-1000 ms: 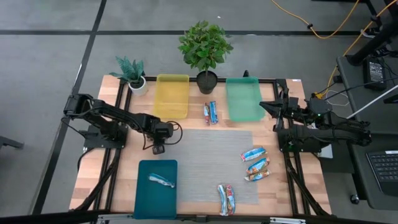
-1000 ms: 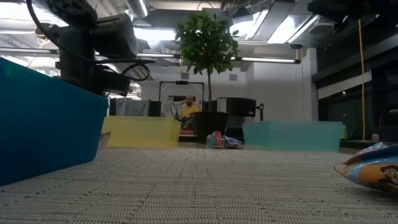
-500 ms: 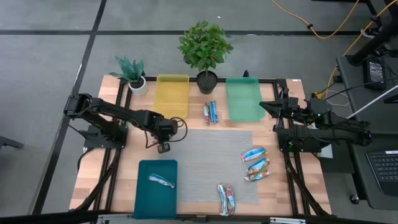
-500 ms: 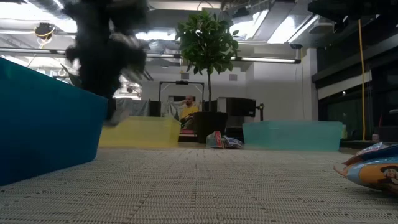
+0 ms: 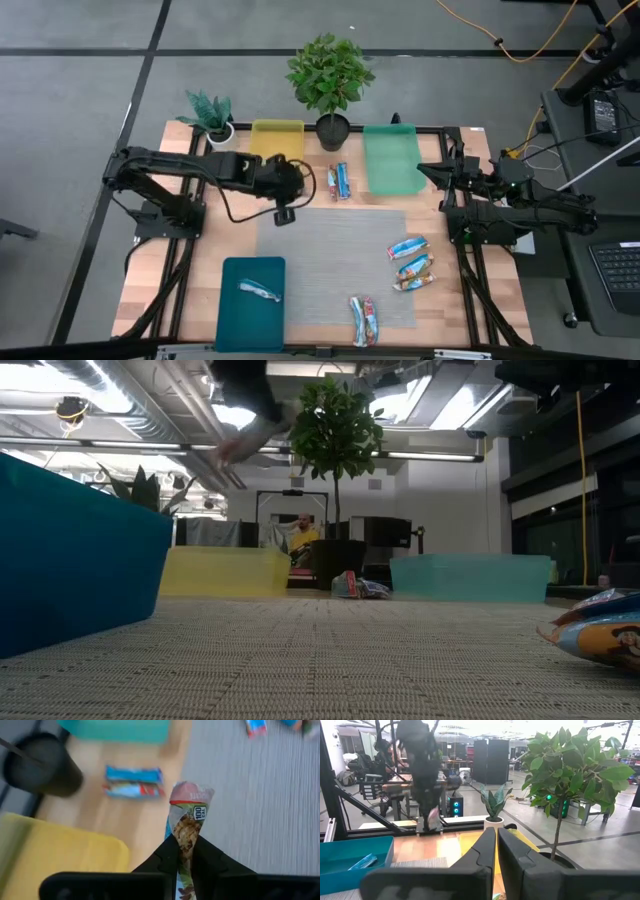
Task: Pick and place Granola Bars by type
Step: Put the red granola bar into the yellow transparent bin
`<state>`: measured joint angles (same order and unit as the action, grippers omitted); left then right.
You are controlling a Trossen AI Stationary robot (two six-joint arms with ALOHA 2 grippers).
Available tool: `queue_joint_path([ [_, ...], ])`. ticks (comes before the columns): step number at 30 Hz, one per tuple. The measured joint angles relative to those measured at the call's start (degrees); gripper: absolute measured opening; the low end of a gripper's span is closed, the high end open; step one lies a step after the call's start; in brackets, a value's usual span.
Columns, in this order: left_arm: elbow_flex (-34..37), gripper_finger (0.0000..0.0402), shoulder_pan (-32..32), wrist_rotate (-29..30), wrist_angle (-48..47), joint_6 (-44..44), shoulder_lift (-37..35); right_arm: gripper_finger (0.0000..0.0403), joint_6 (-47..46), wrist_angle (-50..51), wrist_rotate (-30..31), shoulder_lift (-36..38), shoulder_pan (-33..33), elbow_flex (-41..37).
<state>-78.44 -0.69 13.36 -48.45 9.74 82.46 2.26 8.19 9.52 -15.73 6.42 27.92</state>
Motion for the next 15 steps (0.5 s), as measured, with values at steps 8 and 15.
queue_joint_path([
  [8, -2.05, 0.0023, 0.09, 2.16, 0.08, -0.49, -0.47, 0.0023, 0.0, 0.07, 0.0, 0.0, 0.0, 0.0],
  [15, -2.05, 0.0023, 2.59, 6.41, -0.8, 4.12, -0.5, 0.0023, 0.0, 0.41, 0.0, 0.0, 0.01, 0.0],
])
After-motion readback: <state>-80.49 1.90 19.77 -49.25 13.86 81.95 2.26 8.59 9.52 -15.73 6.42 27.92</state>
